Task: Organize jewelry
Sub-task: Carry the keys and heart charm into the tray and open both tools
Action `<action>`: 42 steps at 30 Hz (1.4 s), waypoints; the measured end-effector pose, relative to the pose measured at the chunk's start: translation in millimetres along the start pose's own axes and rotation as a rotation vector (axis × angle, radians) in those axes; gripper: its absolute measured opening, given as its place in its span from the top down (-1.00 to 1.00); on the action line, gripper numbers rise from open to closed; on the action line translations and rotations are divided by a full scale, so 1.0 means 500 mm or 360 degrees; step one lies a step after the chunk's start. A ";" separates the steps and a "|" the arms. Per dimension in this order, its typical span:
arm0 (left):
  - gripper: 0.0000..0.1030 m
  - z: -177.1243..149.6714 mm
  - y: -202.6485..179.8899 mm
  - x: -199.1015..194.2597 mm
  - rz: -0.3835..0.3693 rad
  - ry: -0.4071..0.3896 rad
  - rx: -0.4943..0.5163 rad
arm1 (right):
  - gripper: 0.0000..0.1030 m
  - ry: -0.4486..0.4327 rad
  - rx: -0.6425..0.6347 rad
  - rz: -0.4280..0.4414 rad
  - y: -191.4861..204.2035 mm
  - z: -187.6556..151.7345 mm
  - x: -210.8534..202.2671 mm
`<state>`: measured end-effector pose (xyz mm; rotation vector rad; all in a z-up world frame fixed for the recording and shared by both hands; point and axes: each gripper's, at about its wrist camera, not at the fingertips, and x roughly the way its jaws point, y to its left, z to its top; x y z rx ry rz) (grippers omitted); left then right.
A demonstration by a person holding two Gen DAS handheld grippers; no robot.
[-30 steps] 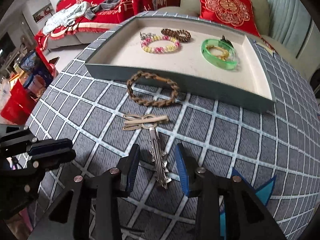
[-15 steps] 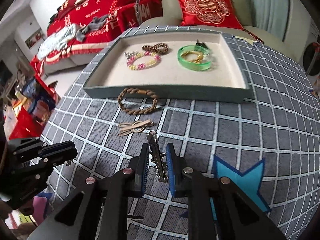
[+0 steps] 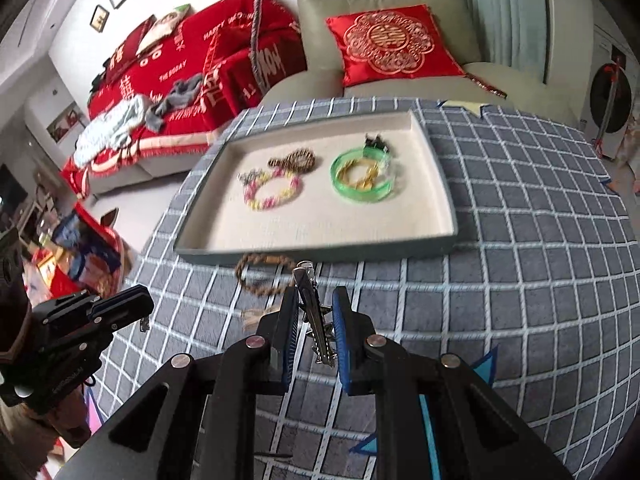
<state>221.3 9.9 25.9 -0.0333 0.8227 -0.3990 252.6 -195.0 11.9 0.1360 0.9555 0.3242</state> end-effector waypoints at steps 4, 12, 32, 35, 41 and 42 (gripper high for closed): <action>0.57 0.050 0.012 0.009 -0.0007 -0.0059 -0.0027 | 0.64 -0.0045 0.0055 -0.0028 -0.014 0.034 -0.002; 0.57 0.117 0.033 0.068 0.0038 -0.0077 -0.0019 | 0.64 -0.0062 0.0116 -0.0034 -0.032 0.109 0.038; 0.57 0.140 0.075 0.265 0.0038 0.0284 -0.0036 | 0.64 0.0226 0.0127 -0.0017 -0.053 0.143 0.240; 0.57 0.141 0.076 0.283 0.0054 0.0310 -0.0032 | 0.64 0.0247 0.0129 -0.0045 -0.058 0.143 0.253; 0.57 0.154 0.077 0.305 0.0160 0.0284 -0.0004 | 0.64 0.0198 0.0146 -0.0127 -0.073 0.161 0.262; 0.57 0.156 0.079 0.309 0.0176 0.0276 -0.0010 | 0.64 0.0190 0.0141 -0.0141 -0.074 0.164 0.263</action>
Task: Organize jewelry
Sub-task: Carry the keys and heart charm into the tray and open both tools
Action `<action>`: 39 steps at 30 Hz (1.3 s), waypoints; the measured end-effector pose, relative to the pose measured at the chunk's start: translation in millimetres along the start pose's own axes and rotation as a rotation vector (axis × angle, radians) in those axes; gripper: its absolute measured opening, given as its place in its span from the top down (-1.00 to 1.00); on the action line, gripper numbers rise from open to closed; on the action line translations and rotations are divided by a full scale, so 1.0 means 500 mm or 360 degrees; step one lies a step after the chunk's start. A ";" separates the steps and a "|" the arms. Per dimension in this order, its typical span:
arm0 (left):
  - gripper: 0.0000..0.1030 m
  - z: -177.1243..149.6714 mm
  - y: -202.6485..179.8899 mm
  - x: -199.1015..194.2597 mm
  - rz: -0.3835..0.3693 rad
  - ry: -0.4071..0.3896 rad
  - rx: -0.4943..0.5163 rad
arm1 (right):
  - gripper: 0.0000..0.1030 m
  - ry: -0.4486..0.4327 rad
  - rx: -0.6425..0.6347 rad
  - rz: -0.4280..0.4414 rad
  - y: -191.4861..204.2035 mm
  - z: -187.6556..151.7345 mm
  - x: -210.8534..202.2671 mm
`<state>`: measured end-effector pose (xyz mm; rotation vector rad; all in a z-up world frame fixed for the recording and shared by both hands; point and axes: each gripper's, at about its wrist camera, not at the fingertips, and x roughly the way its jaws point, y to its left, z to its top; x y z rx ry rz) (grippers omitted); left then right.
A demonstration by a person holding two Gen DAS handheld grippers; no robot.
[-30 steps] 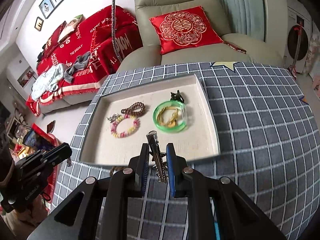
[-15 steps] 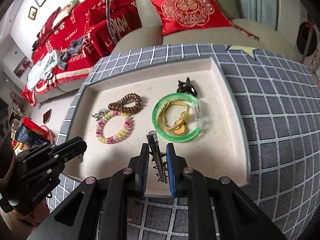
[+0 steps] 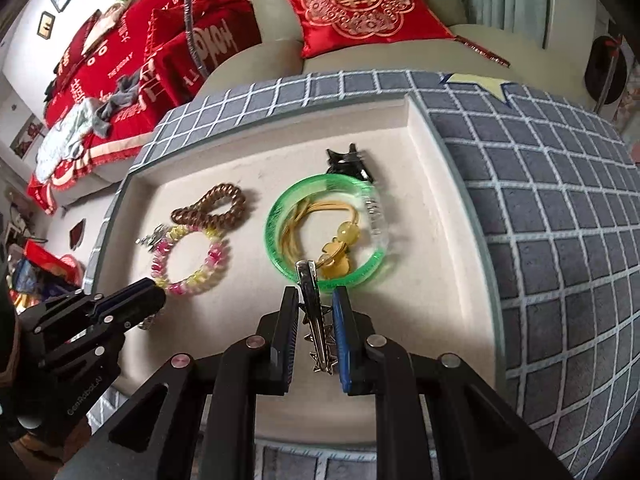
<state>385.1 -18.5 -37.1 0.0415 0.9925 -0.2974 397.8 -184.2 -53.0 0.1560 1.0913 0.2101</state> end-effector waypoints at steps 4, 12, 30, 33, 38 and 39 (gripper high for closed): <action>0.57 0.008 0.011 0.013 0.0039 -0.0004 -0.0051 | 0.64 -0.0039 -0.0012 -0.0053 -0.003 0.016 0.004; 0.57 0.004 0.013 0.016 0.0098 -0.0033 -0.0051 | 0.62 -0.0080 -0.0036 -0.0068 0.004 0.016 0.007; 0.56 -0.003 -0.003 -0.008 0.0173 -0.0091 -0.0024 | -0.19 -0.0091 0.0045 0.0025 -0.005 0.003 -0.004; 0.56 -0.003 -0.009 -0.023 0.0206 -0.0138 -0.0014 | -0.39 -0.0140 0.0094 0.0071 -0.009 0.002 -0.027; 0.56 0.005 -0.010 -0.039 0.0215 -0.0179 -0.0024 | -0.40 -0.0213 0.0128 0.0091 -0.008 -0.003 -0.066; 0.56 0.006 -0.010 -0.041 0.0216 -0.0180 -0.0022 | -0.40 -0.0227 0.0131 0.0091 -0.008 -0.005 -0.076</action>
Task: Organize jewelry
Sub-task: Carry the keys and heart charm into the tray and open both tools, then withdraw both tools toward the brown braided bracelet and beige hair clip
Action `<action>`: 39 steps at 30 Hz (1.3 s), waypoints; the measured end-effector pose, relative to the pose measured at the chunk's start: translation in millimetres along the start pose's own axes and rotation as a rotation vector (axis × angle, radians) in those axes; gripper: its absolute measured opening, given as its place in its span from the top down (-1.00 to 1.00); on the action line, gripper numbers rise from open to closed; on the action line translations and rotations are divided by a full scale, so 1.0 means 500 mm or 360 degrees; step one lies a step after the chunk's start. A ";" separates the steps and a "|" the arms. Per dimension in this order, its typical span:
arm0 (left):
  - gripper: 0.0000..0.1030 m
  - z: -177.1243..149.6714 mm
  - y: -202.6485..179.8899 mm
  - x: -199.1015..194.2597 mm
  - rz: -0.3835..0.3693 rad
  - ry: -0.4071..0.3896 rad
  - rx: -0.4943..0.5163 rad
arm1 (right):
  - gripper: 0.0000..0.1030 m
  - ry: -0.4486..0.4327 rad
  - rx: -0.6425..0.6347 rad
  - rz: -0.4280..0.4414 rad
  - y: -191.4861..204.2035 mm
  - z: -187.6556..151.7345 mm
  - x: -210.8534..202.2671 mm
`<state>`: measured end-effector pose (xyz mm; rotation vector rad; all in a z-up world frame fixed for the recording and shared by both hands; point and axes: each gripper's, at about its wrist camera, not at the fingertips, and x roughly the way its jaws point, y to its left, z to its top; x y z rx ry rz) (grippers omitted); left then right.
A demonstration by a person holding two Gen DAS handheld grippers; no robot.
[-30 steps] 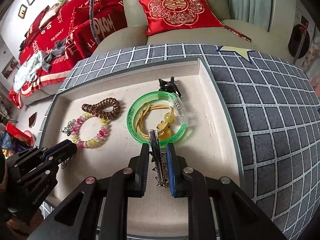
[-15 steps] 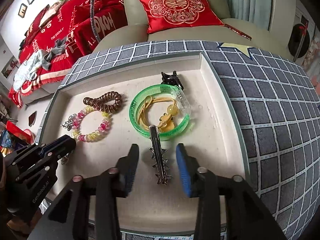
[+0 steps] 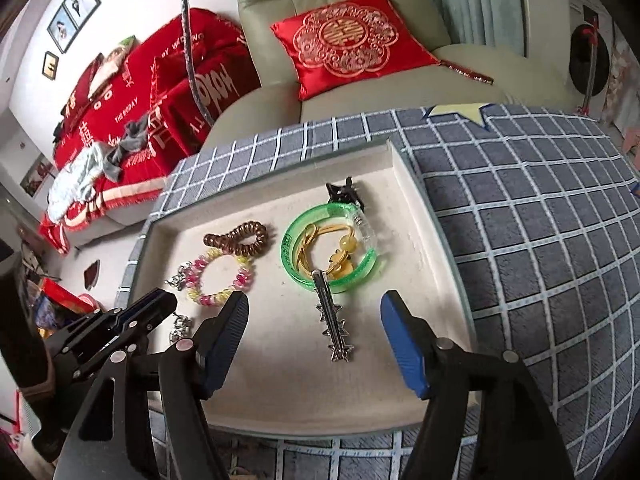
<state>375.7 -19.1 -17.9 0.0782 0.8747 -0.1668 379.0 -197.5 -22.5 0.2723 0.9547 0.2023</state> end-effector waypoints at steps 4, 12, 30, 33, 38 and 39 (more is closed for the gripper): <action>0.56 0.003 0.001 -0.007 -0.0006 -0.0008 -0.0012 | -0.40 -0.0029 0.0021 0.0007 -0.005 -0.001 -0.025; 0.56 0.006 0.005 -0.021 -0.0031 -0.0029 -0.0034 | -0.54 -0.0034 0.0014 -0.0008 -0.005 -0.011 -0.039; -1.00 0.006 0.024 -0.056 0.0076 -0.0119 -0.0052 | -0.93 -0.0129 0.0017 -0.0138 -0.016 -0.019 -0.077; -1.00 -0.003 0.021 -0.065 0.0088 -0.0118 -0.0053 | -1.00 -0.0187 0.0044 -0.0105 -0.017 -0.029 -0.088; -1.00 -0.021 0.022 -0.086 0.0093 -0.0109 -0.0069 | -1.00 -0.0132 -0.0013 -0.0136 -0.005 -0.033 -0.100; -1.00 -0.025 0.022 -0.090 0.0094 -0.0106 -0.0070 | -1.00 -0.0125 -0.0028 -0.0136 -0.002 -0.034 -0.103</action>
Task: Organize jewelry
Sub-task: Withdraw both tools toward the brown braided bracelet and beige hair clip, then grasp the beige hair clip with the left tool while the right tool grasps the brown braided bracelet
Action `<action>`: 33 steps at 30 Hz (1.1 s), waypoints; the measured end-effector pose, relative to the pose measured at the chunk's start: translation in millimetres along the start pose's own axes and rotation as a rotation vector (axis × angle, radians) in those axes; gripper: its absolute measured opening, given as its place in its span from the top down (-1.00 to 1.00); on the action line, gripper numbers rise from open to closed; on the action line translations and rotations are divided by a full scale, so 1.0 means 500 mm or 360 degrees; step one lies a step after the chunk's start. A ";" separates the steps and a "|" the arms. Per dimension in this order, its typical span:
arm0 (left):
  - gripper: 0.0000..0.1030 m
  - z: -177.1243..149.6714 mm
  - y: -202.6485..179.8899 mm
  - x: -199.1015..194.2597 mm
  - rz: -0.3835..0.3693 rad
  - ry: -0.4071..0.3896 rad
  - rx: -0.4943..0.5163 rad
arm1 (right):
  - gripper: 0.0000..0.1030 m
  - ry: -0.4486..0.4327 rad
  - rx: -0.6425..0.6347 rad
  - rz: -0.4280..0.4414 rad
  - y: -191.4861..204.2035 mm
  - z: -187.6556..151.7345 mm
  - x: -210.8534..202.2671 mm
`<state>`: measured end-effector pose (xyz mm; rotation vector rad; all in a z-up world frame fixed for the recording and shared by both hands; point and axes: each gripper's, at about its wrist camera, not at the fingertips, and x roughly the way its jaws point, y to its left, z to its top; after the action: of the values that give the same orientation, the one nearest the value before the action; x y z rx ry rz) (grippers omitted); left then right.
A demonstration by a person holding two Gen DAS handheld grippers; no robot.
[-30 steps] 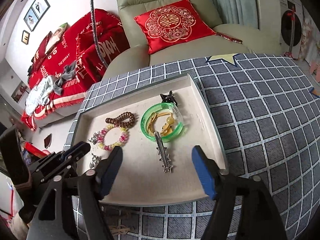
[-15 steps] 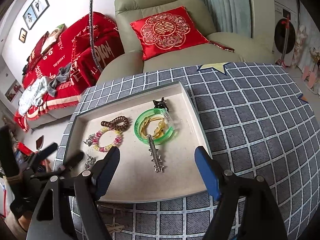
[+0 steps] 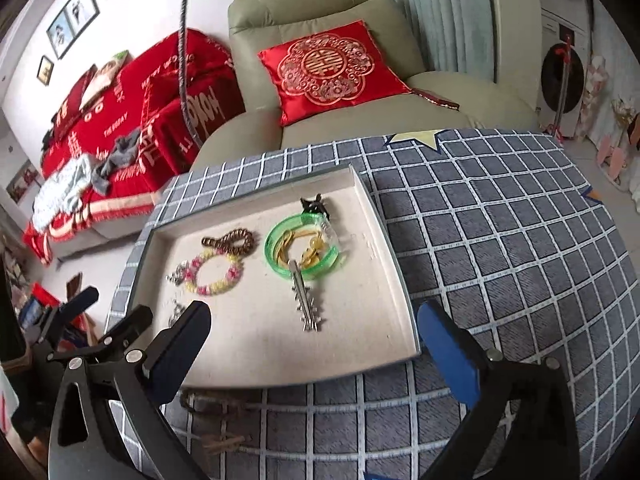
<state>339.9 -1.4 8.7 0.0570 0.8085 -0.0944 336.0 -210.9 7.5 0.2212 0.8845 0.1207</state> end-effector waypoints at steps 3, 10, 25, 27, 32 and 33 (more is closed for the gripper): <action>-1.00 -0.016 0.001 -0.018 -0.0002 0.0009 0.0000 | -1.00 0.0022 -0.0018 0.0034 0.005 -0.015 -0.013; -1.00 -0.079 0.017 -0.070 -0.0047 0.0011 -0.0040 | -1.00 0.0089 -0.0077 0.0116 0.027 -0.073 -0.041; -1.00 -0.212 0.001 -0.101 -0.0154 0.0140 -0.0011 | -0.92 0.0323 -0.0181 0.0170 0.071 -0.162 0.024; -1.00 -0.215 -0.008 -0.098 -0.0168 0.0148 0.0001 | -0.81 0.0343 -0.0188 0.0169 0.077 -0.163 0.036; -1.00 -0.219 -0.024 -0.085 -0.0192 0.0175 0.0019 | -0.45 0.0380 -0.0202 0.0179 0.088 -0.161 0.070; -1.00 -0.219 -0.025 -0.082 -0.0198 0.0180 0.0021 | -0.42 0.0384 -0.0195 0.0185 0.088 -0.160 0.076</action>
<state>231.6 -1.8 -37.4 0.0246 0.9242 -0.2156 297.2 -149.6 -59.3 0.1448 1.1003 0.3137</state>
